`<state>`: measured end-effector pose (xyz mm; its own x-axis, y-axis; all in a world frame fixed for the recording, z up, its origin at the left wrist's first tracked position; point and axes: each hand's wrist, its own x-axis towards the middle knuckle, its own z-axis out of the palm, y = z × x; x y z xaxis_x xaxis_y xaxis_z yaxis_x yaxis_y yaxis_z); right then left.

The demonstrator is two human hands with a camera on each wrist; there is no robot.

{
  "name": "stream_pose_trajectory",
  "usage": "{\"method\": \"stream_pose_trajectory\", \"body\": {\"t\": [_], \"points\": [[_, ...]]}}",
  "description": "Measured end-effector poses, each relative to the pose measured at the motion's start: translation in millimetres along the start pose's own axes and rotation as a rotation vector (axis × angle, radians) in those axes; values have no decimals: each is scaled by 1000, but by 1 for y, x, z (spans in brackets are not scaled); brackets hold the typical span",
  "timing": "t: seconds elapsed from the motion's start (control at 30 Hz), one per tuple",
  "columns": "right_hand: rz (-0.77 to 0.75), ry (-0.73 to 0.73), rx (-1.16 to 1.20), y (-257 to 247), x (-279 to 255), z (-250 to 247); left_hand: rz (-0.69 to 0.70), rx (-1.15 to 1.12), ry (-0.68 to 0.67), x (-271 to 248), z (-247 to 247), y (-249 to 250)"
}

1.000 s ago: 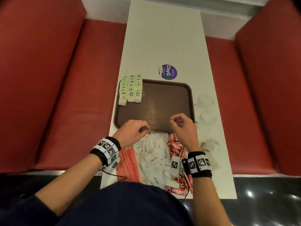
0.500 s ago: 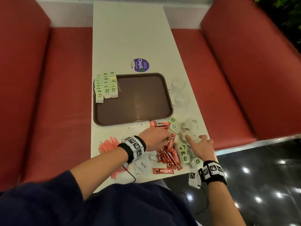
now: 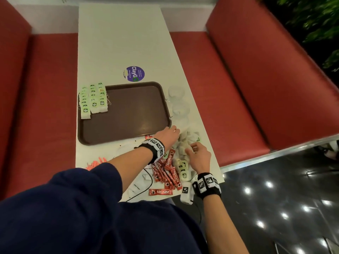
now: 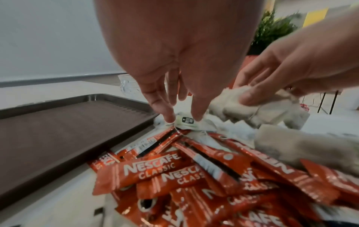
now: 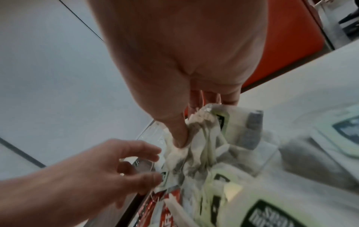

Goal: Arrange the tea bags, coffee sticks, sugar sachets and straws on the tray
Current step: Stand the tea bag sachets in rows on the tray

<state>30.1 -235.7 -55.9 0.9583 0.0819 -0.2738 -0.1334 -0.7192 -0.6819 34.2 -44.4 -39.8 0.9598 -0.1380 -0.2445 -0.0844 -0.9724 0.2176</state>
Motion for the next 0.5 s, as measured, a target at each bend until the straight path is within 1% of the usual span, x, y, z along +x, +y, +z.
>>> {"method": "stream_pose_trajectory", "body": {"t": [0.1,0.2,0.37,0.43,0.5], "points": [[-58,5,68,0,2,-12,-13,42,-47,4,1,-1],[-100,-24,106,-1,4,-15,-22,72,-54,3,4,-4],[-84,-101,135,-2,4,-11,-11,95,-64,5,1,-8],[-102,-108,123,0,5,-9,-32,40,-62,5,-2,-11],[-117,-109,150,0,6,-11,-69,-111,-50,4,-6,-16]]}}
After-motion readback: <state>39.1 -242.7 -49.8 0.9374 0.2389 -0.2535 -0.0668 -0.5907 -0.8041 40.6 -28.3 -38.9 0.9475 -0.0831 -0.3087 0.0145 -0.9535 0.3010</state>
